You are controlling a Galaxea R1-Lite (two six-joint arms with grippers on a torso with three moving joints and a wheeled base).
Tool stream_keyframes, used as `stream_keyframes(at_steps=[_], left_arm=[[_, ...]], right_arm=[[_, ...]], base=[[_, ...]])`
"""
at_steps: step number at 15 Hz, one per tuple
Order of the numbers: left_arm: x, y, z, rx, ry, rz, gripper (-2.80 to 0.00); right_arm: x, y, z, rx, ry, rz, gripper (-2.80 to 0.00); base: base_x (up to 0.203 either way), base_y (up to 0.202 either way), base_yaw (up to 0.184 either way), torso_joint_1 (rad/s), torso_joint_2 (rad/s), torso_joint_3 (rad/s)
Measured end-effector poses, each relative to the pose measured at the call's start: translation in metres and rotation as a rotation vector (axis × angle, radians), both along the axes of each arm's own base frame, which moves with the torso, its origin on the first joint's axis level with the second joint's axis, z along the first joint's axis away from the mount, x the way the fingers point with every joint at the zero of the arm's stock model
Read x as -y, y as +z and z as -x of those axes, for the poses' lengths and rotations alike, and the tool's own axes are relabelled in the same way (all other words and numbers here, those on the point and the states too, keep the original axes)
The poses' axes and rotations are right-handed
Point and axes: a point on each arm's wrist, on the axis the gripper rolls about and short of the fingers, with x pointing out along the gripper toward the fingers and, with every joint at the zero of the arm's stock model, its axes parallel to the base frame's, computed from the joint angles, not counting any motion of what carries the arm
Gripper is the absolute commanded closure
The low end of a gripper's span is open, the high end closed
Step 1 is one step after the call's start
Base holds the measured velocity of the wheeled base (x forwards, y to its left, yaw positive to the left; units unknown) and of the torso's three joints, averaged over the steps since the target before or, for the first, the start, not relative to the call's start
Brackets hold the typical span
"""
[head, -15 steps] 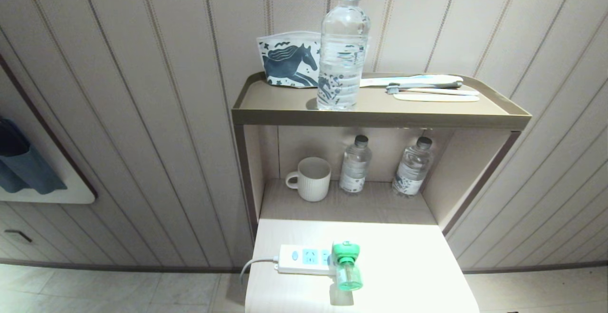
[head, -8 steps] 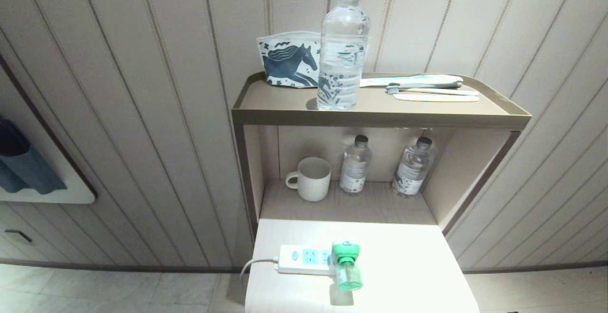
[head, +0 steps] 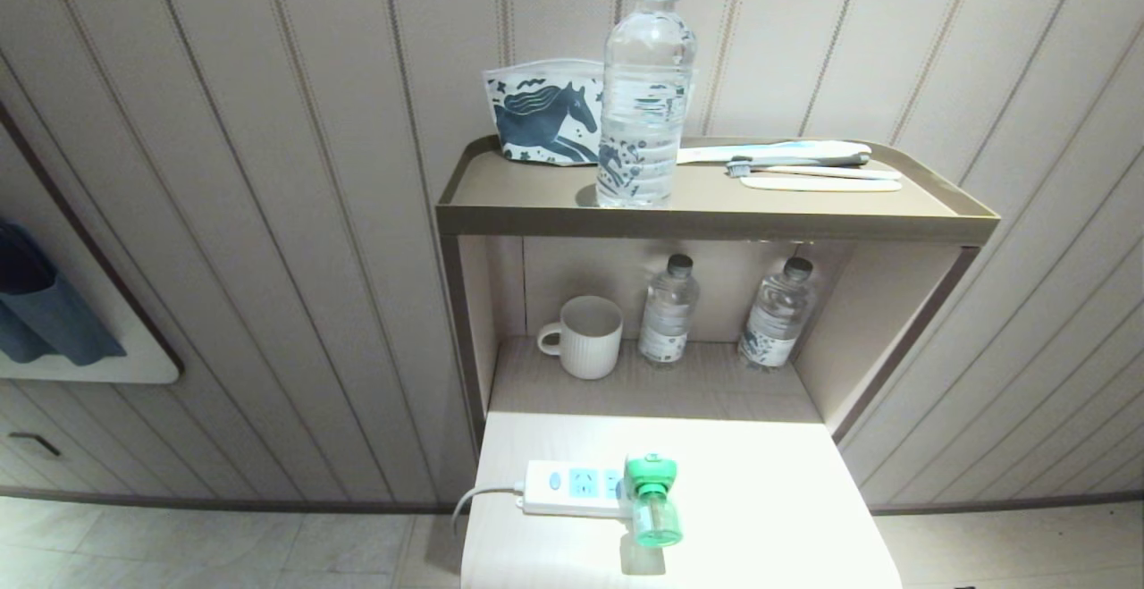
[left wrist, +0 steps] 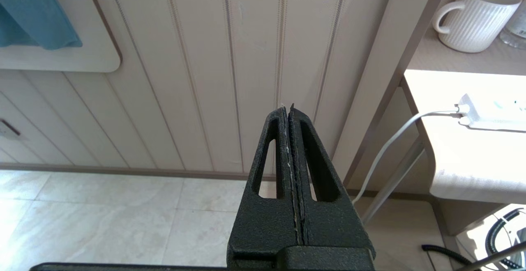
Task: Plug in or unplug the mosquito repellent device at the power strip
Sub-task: Hold the socket with your left hand and unplug it with your right hand
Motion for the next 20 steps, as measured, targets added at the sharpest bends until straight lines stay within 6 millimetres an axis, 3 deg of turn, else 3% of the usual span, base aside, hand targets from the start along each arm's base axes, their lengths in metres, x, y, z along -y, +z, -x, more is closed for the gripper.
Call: stream_keyframes(at_steps=[20], left_arm=[[0.0, 0.0, 0.0, 0.0, 0.001, 0.0, 0.0]], right_arm=[[0.0, 0.0, 0.0, 0.0, 0.0, 0.0, 0.0]], base=[[0.0, 0.0, 0.0, 0.0, 0.0, 0.0]])
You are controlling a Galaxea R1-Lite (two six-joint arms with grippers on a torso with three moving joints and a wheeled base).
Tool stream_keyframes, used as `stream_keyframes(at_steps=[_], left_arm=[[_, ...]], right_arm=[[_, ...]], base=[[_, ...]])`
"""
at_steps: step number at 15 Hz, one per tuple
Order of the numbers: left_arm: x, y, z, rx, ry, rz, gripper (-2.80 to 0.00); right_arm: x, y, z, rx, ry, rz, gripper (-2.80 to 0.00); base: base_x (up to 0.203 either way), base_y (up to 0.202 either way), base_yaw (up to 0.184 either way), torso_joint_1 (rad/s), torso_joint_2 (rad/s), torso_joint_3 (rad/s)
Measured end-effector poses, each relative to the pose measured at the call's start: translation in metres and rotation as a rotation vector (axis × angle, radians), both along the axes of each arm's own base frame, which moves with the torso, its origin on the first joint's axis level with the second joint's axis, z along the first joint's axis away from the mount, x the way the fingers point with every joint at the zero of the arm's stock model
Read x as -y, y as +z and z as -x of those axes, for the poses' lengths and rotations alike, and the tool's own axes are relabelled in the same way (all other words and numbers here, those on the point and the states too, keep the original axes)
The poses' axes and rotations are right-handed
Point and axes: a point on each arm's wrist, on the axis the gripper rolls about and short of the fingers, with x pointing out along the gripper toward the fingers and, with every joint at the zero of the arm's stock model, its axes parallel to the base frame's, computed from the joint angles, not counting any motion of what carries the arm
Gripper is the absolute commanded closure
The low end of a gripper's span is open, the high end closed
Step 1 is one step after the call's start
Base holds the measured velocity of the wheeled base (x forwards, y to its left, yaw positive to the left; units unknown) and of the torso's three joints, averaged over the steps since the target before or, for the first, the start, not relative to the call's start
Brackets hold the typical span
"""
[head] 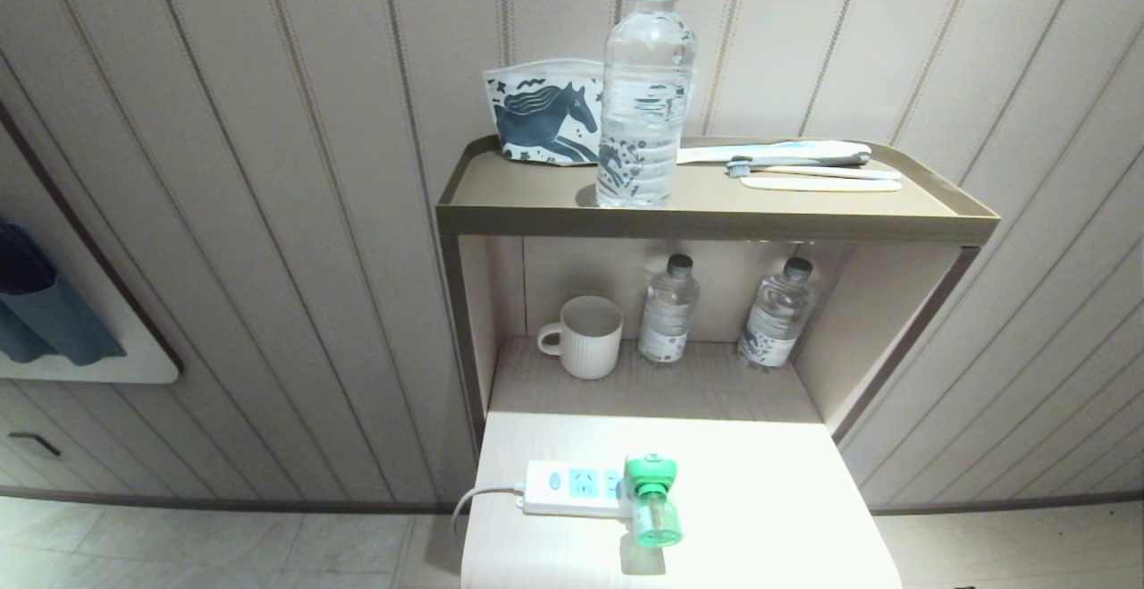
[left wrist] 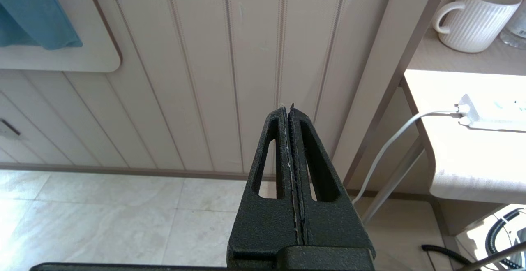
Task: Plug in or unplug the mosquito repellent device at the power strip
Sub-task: Hold the socket with your left hand and unplug it with your right hand
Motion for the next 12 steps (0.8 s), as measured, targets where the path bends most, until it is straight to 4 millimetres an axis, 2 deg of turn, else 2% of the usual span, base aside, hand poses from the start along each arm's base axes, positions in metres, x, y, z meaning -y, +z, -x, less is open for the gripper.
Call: stream_keyframes(at_steps=[12], left_arm=[[0.0, 0.0, 0.0, 0.0, 0.0, 0.0, 0.0]], right_arm=[[0.0, -0.0001, 0.0, -0.001, 0.0, -0.003, 0.0]], base=[[0.0, 0.0, 0.0, 0.0, 0.0, 0.0]])
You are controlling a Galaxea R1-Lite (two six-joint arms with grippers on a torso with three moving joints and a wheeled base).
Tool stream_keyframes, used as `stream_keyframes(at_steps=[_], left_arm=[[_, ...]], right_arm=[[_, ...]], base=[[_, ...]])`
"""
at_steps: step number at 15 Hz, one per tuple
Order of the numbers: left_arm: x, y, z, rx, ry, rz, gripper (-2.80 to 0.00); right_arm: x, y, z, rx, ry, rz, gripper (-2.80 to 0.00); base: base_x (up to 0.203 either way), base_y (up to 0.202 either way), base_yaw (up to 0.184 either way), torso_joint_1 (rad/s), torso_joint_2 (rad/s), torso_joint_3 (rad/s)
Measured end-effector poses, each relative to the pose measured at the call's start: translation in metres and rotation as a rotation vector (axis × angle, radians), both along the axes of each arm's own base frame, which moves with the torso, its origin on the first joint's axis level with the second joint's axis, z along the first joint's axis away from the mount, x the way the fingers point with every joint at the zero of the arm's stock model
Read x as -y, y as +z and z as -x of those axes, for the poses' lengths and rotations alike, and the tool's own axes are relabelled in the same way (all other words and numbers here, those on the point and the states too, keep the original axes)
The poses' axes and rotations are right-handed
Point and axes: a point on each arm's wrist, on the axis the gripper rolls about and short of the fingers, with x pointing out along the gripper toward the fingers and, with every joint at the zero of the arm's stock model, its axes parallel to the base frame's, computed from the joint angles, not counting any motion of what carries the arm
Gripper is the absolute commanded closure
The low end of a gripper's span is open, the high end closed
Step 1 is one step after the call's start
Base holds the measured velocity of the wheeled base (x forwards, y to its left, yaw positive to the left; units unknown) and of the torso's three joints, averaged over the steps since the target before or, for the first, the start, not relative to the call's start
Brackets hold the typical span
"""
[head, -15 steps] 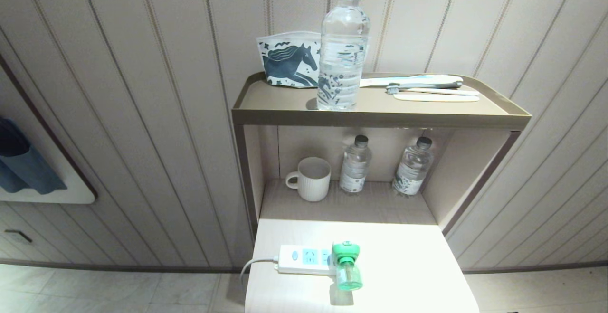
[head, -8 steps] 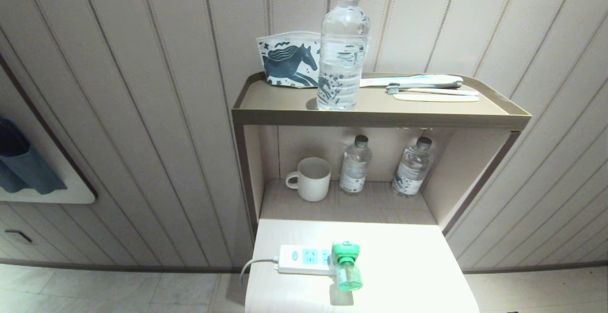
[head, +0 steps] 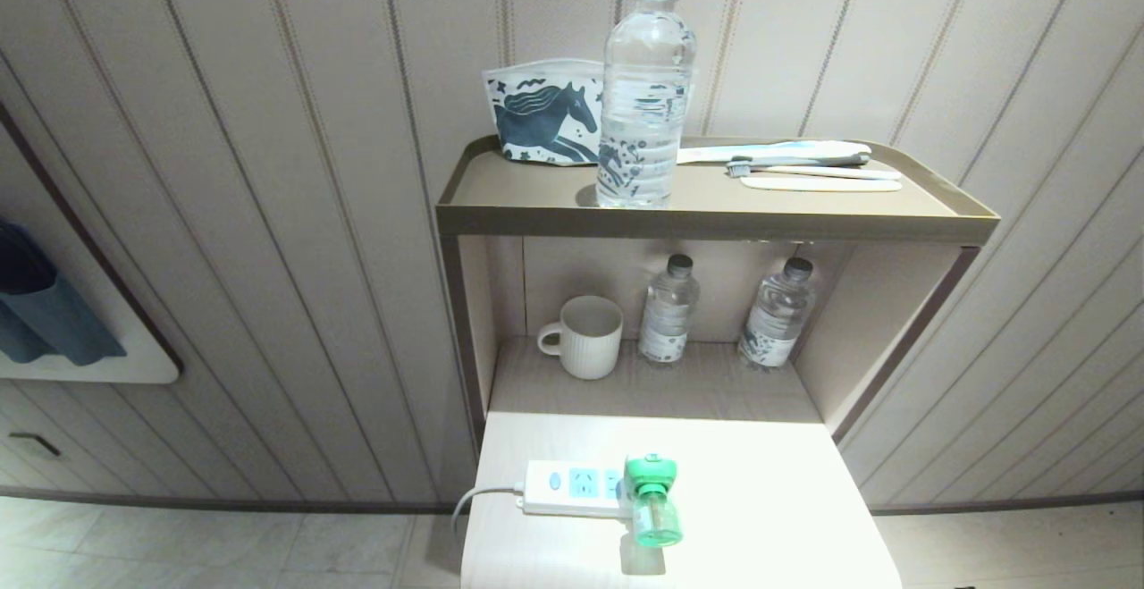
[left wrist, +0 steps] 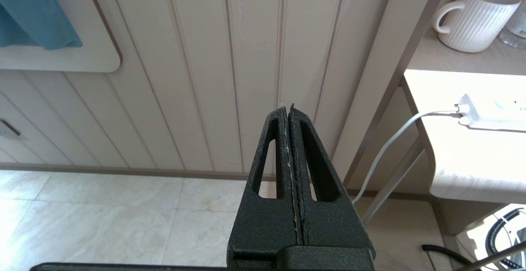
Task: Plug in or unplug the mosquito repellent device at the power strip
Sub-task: Hold the socket with your left hand and unplug it with your right hand
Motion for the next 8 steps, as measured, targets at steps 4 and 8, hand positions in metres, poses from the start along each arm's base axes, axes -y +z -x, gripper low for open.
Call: stream_keyframes(at_steps=[4, 8], left_arm=[[0.0, 0.0, 0.0, 0.0, 0.0, 0.0, 0.0], [0.0, 0.0, 0.0, 0.0, 0.0, 0.0, 0.0]], right_arm=[[0.0, 0.0, 0.0, -0.008, 0.0, 0.019, 0.0], [-0.001, 0.044, 0.011, 0.028, 0.055, 0.092, 0.0]], base=[[0.0, 0.0, 0.0, 0.0, 0.0, 0.0], [0.0, 0.0, 0.0, 0.0, 0.0, 0.0]])
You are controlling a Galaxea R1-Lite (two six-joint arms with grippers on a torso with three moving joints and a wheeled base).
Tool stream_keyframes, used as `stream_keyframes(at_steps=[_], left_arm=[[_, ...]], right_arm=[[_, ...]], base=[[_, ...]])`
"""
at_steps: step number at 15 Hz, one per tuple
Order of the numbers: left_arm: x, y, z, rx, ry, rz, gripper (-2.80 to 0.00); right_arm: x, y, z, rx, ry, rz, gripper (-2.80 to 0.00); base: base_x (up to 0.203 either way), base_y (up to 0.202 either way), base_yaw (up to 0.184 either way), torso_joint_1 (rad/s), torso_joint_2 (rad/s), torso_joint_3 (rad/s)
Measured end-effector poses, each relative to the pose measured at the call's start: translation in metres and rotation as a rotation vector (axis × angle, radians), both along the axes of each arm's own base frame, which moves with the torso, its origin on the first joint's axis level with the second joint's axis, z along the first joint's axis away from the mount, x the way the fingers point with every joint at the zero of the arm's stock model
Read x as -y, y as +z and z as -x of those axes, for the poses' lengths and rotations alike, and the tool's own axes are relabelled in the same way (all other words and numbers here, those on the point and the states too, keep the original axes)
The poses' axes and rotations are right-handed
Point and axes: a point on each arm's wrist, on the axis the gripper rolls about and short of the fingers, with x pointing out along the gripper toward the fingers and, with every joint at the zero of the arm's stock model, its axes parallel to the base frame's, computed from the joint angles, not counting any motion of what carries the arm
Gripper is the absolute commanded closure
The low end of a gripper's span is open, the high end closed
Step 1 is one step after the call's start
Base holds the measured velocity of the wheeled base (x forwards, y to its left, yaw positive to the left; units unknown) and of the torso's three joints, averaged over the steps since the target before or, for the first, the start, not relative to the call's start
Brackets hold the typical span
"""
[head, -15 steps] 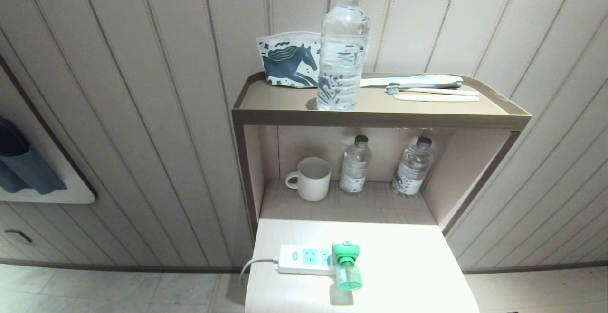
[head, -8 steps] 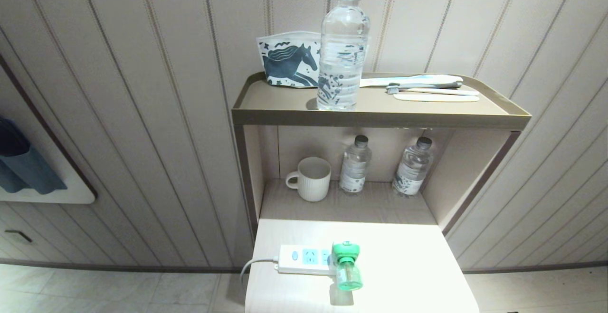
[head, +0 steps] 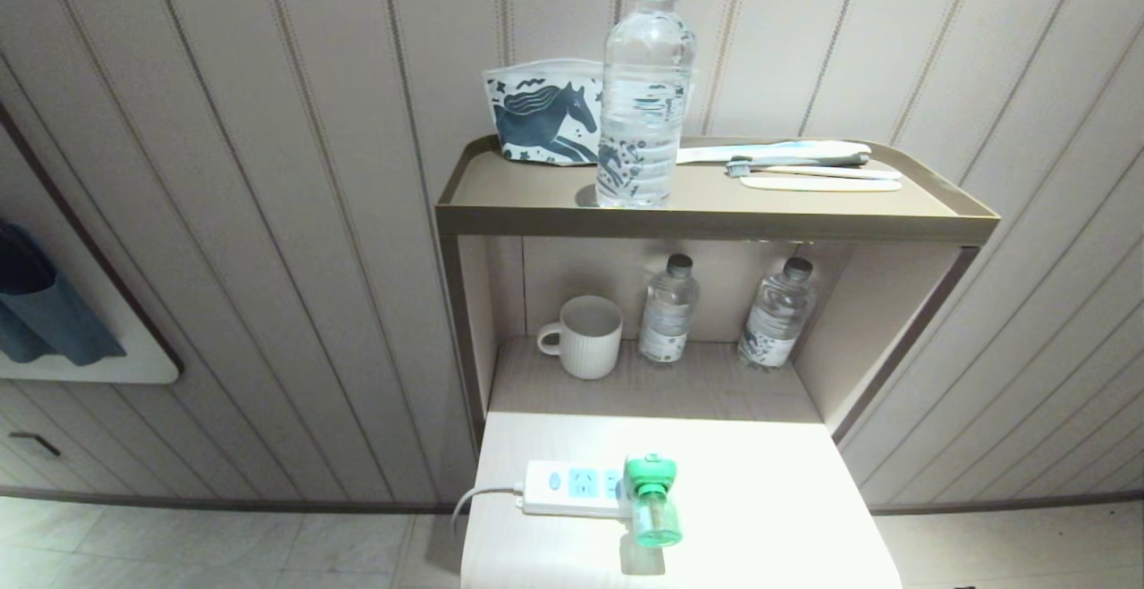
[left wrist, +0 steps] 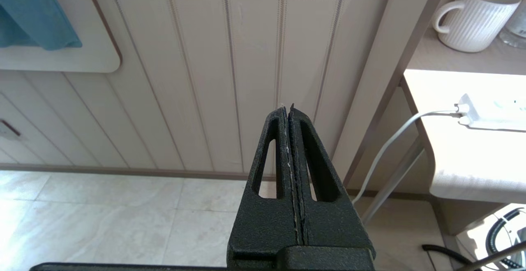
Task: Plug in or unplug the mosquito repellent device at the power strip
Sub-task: Hold the socket with your left hand and unplug it with your right hand
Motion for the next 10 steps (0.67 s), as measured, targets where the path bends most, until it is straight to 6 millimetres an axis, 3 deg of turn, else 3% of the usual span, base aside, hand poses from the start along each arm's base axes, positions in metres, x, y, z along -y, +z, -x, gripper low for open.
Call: stream_keyframes(at_steps=[2, 4, 7, 10], left_arm=[[0.0, 0.0, 0.0, 0.0, -0.001, 0.001, 0.0], [0.0, 0.0, 0.0, 0.0, 0.0, 0.0, 0.0], [0.0, 0.0, 0.0, 0.0, 0.0, 0.0, 0.0], [0.0, 0.0, 0.0, 0.0, -0.001, 0.0, 0.0]], right_arm=[[0.0, 0.054, 0.008, 0.06, 0.017, -0.011, 0.0], [0.0, 0.103, 0.003, 0.062, 0.02, -0.037, 0.0], [-0.001, 0.185, -0.023, 0.037, 0.0, -0.06, 0.0], [-0.001, 0.245, -0.057, -0.115, 0.039, -0.093, 0.0]], base=[[0.0, 0.0, 0.0, 0.0, 0.0, 0.0], [0.0, 0.0, 0.0, 0.0, 0.0, 0.0], [0.0, 0.0, 0.0, 0.0, 0.0, 0.0], [0.0, 0.0, 0.0, 0.0, 0.0, 0.0]])
